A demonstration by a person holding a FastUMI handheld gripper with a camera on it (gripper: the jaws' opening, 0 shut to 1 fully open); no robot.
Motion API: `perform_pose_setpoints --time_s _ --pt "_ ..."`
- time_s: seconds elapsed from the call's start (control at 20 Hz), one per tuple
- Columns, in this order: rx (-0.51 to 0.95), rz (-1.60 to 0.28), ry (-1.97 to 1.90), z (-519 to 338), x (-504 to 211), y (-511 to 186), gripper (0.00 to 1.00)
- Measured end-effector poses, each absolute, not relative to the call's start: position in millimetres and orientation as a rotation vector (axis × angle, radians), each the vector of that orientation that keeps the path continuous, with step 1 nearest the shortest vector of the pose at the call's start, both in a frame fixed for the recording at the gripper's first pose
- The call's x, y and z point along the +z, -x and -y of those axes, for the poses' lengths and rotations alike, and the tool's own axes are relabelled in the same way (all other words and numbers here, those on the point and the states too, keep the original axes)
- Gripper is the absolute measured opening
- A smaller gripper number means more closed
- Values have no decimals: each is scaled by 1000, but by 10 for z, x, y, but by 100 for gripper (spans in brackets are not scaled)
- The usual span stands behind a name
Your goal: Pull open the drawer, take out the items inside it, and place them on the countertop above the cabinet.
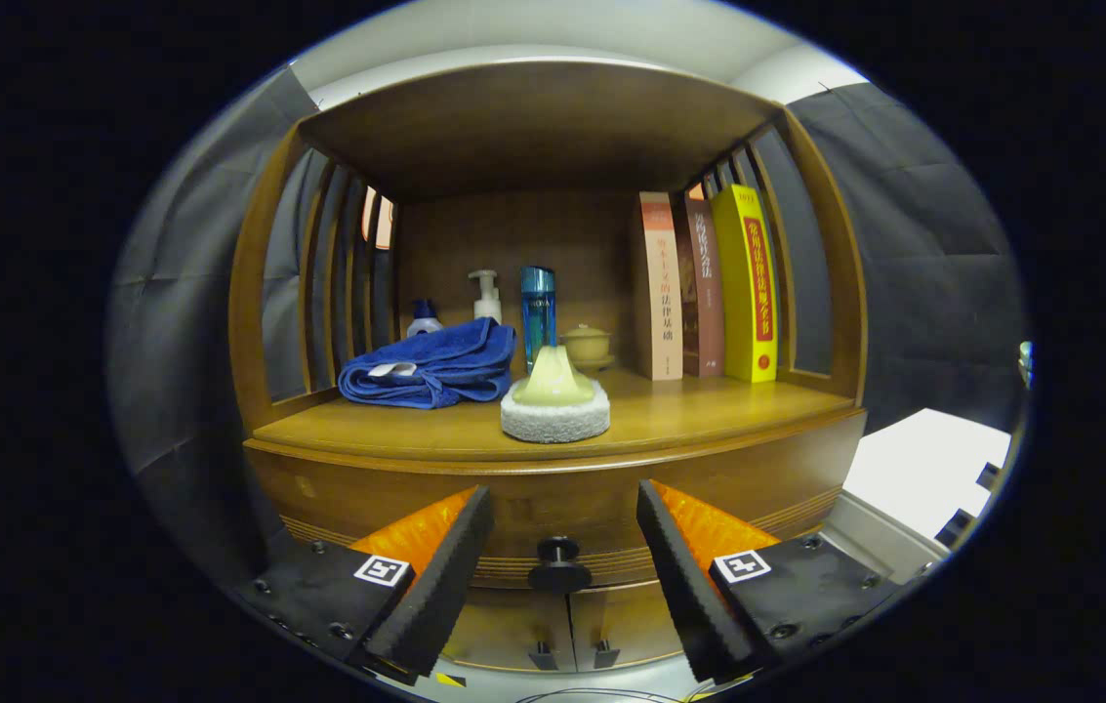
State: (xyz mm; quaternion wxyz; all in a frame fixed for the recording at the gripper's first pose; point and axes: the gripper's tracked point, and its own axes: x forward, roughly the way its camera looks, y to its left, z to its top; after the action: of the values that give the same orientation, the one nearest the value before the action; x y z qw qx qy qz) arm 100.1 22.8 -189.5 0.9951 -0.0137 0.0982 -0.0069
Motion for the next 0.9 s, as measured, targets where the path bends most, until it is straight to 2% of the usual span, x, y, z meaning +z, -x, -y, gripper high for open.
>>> perform_pose_setpoints --time_s 0.55,0.9 --pt "-7 -144 -87 -97 -1126 15 98" --pt "-3 -69 -13 -28 -799 499 98"
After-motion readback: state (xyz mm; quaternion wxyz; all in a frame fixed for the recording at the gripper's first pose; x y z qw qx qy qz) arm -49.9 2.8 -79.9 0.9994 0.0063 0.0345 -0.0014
